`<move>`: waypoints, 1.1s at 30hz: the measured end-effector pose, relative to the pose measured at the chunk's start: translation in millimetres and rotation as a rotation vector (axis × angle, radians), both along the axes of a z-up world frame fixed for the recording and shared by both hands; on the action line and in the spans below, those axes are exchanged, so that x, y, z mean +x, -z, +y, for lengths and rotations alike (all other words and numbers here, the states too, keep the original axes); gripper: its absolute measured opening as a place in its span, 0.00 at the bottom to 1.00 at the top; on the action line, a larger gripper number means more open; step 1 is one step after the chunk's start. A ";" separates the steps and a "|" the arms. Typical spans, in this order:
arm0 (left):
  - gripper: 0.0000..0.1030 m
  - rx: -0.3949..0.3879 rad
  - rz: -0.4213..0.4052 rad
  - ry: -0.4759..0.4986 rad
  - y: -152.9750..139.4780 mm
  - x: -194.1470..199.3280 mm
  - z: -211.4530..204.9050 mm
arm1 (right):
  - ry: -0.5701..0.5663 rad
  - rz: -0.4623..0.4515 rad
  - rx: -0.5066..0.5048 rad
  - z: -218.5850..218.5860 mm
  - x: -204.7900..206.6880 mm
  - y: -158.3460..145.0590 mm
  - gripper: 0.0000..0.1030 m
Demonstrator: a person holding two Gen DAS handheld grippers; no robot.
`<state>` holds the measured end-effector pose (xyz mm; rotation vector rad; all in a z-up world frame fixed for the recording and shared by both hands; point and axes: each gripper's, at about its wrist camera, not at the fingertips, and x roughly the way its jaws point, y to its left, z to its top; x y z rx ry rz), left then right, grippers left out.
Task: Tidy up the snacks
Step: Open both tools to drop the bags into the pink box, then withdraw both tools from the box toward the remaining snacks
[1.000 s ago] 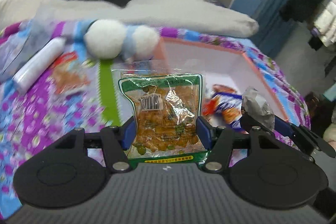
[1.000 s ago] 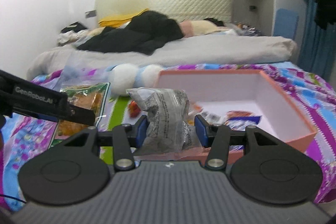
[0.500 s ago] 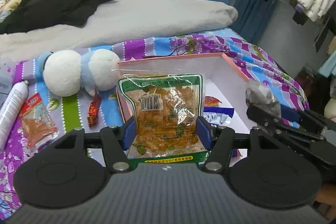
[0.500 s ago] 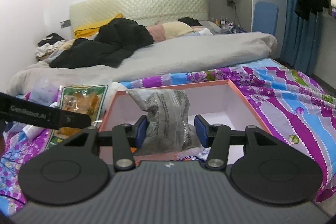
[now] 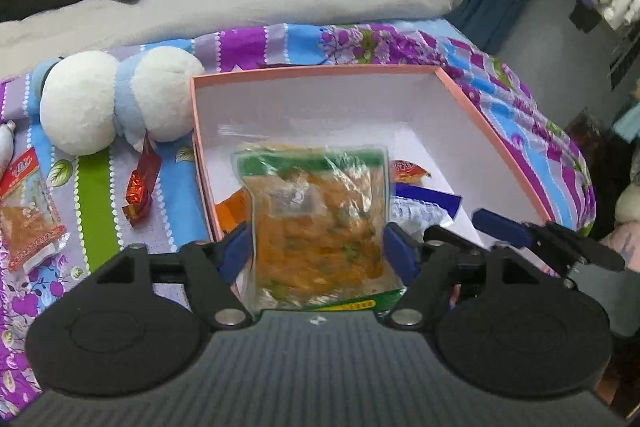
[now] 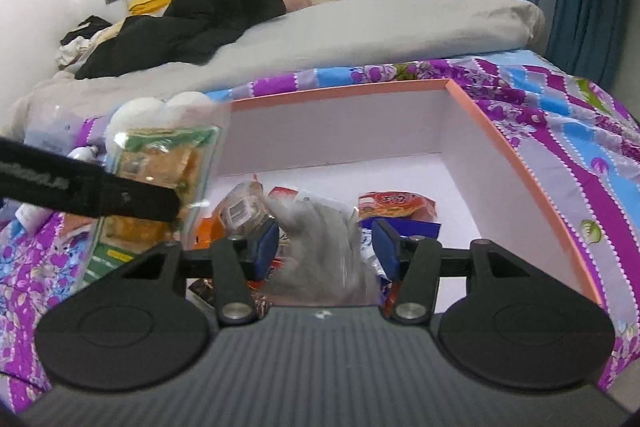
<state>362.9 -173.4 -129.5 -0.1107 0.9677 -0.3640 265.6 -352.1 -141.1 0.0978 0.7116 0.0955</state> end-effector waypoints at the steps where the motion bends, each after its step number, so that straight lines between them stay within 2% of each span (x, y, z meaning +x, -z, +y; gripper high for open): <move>1: 0.82 -0.008 0.000 -0.005 0.4 0.1 1.7 | -0.001 -0.002 0.003 -0.2 -0.8 0.0 0.63; 3: 0.82 -0.024 0.000 -0.009 -0.6 -0.8 4.8 | 0.008 -0.010 0.000 -2.4 -1.0 -0.7 0.71; 11: 0.82 -0.056 -0.046 -0.024 -19.0 -29.1 20.0 | 0.034 -0.043 0.021 -11.5 -17.7 -8.6 0.71; 14: 0.82 -0.056 -0.091 -0.049 -29.9 -45.8 31.2 | 0.020 -0.060 0.053 -14.1 -28.0 -15.8 0.71; 19: 0.82 -0.073 -0.135 -0.079 -42.5 -79.1 48.6 | 0.010 -0.108 0.014 -7.0 -48.3 -35.4 0.71; 33: 0.82 -0.088 -0.249 -0.173 -77.3 -179.2 112.5 | -0.039 -0.215 0.076 29.5 -125.0 -71.9 0.71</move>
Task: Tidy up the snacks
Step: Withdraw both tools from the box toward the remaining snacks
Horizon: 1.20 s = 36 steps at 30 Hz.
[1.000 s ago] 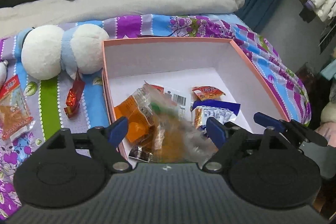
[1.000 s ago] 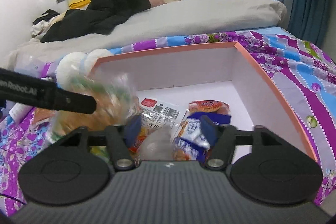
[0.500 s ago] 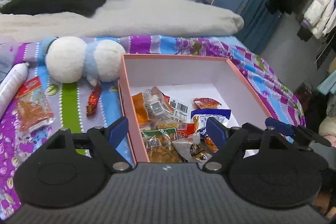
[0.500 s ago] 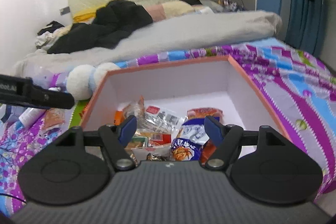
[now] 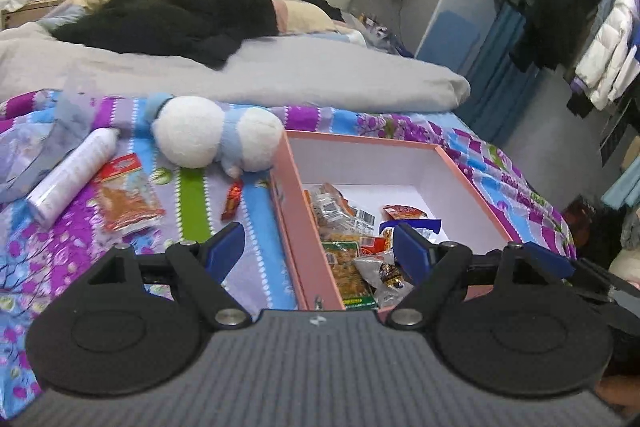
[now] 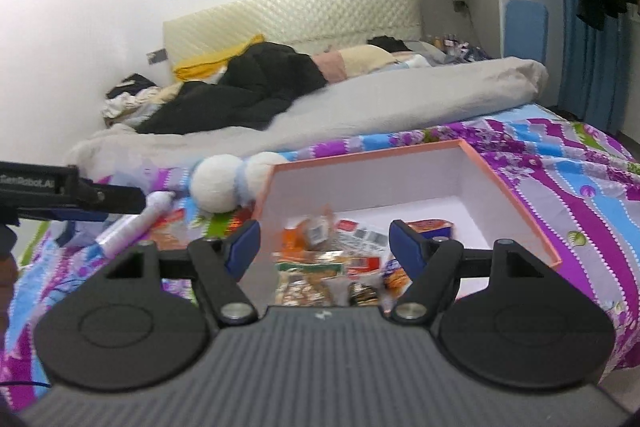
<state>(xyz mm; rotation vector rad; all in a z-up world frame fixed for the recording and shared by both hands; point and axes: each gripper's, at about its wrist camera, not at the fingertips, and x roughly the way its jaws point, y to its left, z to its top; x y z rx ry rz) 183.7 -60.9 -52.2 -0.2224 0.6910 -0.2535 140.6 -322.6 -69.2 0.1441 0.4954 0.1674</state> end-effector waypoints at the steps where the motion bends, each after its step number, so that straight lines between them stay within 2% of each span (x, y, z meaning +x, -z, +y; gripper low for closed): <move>1: 0.82 0.000 -0.001 -0.006 -0.2 -7.0 3.1 | -0.013 -0.006 -0.001 5.4 -5.2 -1.7 0.71; 7: 0.82 -0.028 0.021 -0.073 8.3 -45.9 29.0 | -0.062 -0.024 -0.005 33.3 -34.1 -4.6 0.71; 13: 0.82 -0.032 0.051 -0.131 26.3 -80.3 54.7 | -0.100 0.013 0.025 52.7 -56.6 7.7 0.71; 18: 0.82 -0.055 0.089 -0.189 45.4 -93.6 74.9 | -0.143 0.028 0.023 70.4 -72.1 18.0 0.71; 25: 0.82 -0.077 0.108 -0.235 66.1 -82.3 93.8 | -0.173 0.019 -0.007 91.1 -67.1 22.5 0.71; 36: 0.82 -0.100 0.112 -0.284 98.9 -33.3 129.8 | -0.235 0.026 -0.036 124.3 -22.6 39.4 0.69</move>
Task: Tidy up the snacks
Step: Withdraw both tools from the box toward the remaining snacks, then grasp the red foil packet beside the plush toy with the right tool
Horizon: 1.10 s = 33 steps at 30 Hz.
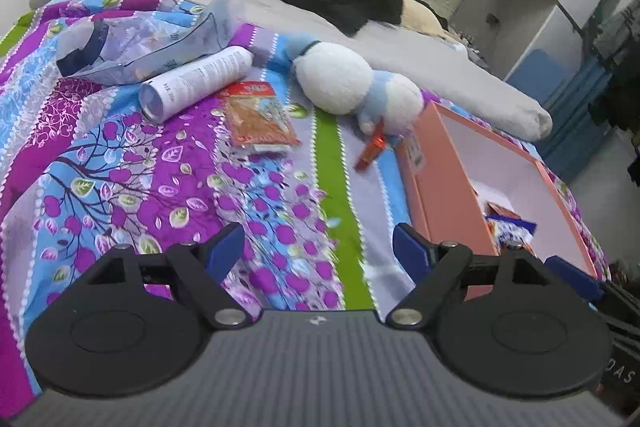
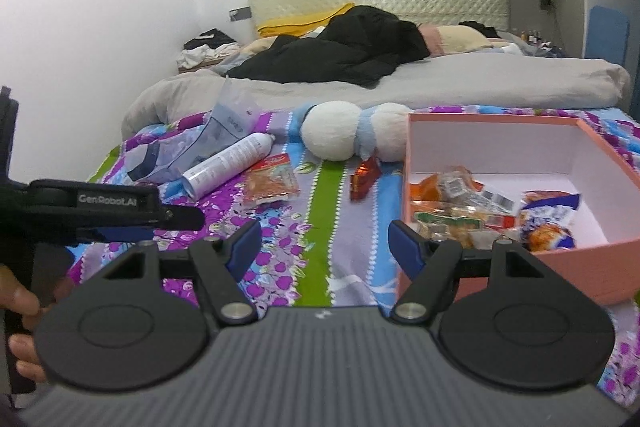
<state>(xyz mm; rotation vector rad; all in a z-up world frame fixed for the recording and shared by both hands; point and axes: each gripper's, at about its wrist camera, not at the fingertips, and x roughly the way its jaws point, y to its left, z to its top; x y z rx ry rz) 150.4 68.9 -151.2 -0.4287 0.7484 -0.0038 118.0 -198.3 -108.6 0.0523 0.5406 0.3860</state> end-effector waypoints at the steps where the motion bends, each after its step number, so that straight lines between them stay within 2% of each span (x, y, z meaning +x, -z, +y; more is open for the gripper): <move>1: 0.82 -0.010 0.001 -0.006 3.2 4.7 3.7 | -0.007 0.001 0.002 3.6 4.9 2.1 0.69; 4: 0.82 -0.061 -0.005 -0.023 18.3 22.1 17.7 | -0.030 -0.007 -0.007 16.9 18.7 9.5 0.68; 9: 0.82 -0.102 0.009 -0.032 38.6 52.1 35.1 | -0.025 -0.025 0.001 36.0 44.3 18.3 0.66; 16: 0.81 -0.174 0.053 -0.045 66.7 93.0 62.4 | 0.056 -0.062 0.075 46.4 83.4 29.7 0.66; 18: 0.81 -0.206 0.052 -0.067 73.7 103.8 69.8 | 0.056 -0.059 0.064 49.3 95.6 35.9 0.66; 21: 0.81 -0.277 0.055 -0.092 86.1 120.9 80.4 | 0.052 -0.039 0.049 53.2 114.9 47.6 0.58; 27: 0.81 -0.354 0.085 -0.115 107.4 151.8 89.7 | 0.075 -0.021 0.005 63.4 150.3 74.6 0.58; 33: 0.81 -0.492 0.158 -0.195 129.5 173.7 101.7 | 0.133 0.001 -0.024 74.1 183.6 99.3 0.58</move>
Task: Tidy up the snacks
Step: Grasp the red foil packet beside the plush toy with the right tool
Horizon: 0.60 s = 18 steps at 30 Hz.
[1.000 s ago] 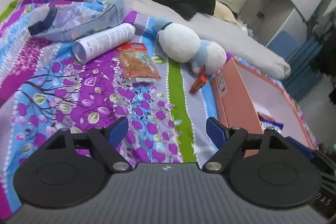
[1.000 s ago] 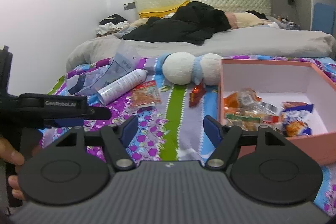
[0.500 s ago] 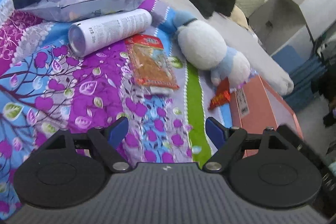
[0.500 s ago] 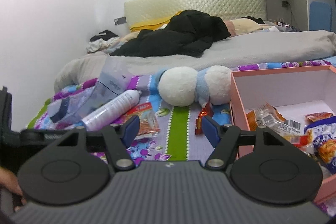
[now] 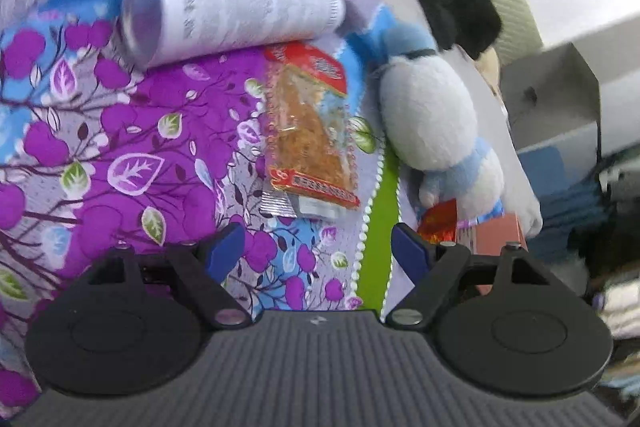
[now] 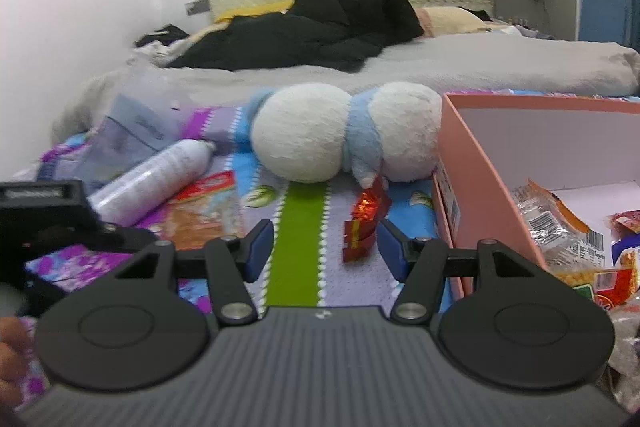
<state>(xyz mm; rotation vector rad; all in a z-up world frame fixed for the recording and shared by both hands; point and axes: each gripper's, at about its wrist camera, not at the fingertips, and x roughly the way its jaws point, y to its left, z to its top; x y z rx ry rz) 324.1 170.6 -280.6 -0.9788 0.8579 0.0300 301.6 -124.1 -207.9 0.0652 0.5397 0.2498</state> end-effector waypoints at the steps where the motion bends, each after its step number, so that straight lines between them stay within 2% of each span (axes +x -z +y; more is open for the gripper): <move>1: 0.81 -0.014 0.011 -0.013 3.2 3.9 0.8 | 0.013 0.009 -0.004 0.8 5.4 3.8 0.58; 5: 0.81 -0.039 0.027 -0.046 9.0 14.5 1.2 | 0.040 0.028 -0.003 1.4 23.2 15.7 0.58; 8: 0.79 -0.007 0.052 -0.079 7.4 23.5 -5.0 | 0.036 0.039 -0.023 4.8 34.7 23.5 0.58; 11: 0.79 -0.018 0.072 -0.139 8.0 28.6 -10.9 | 0.032 0.058 -0.025 6.1 46.9 29.3 0.58; 18: 0.76 0.013 0.101 -0.192 8.9 42.4 -18.7 | 0.051 0.063 -0.026 10.8 67.4 39.7 0.58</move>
